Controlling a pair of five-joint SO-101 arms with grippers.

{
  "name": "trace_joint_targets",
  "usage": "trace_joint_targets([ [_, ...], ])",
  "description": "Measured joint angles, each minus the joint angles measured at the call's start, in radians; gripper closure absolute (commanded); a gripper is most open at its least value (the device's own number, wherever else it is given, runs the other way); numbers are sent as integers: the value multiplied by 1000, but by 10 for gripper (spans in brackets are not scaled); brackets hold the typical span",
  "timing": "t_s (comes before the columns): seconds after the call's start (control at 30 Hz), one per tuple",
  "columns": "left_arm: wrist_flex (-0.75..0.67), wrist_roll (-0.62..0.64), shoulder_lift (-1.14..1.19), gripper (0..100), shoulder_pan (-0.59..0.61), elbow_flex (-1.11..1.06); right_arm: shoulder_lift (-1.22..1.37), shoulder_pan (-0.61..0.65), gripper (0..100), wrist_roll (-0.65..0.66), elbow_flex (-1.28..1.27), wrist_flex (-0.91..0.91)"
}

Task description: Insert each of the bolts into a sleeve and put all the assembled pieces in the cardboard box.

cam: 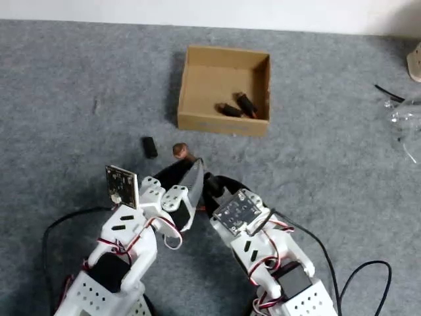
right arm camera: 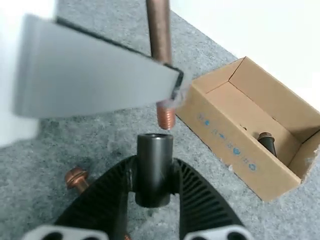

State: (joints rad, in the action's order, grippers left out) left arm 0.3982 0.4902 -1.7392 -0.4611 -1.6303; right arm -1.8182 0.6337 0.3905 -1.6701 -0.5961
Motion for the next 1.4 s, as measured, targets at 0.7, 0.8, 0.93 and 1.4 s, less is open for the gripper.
trace_joint_targets([
  [0.7, 222, 60, 0, 996, -54, 135, 2, 3, 995, 2, 0, 29],
  [0.8, 221, 61, -2, 996, -78, 123, 2, 3, 995, 2, 0, 29],
  [0.93, 221, 61, -2, 996, -83, 115, 2, 2, 995, 2, 0, 29],
  [1.4, 178, 110, -6, 996, 2, 78, 3, 0, 995, 3, 0, 29],
])
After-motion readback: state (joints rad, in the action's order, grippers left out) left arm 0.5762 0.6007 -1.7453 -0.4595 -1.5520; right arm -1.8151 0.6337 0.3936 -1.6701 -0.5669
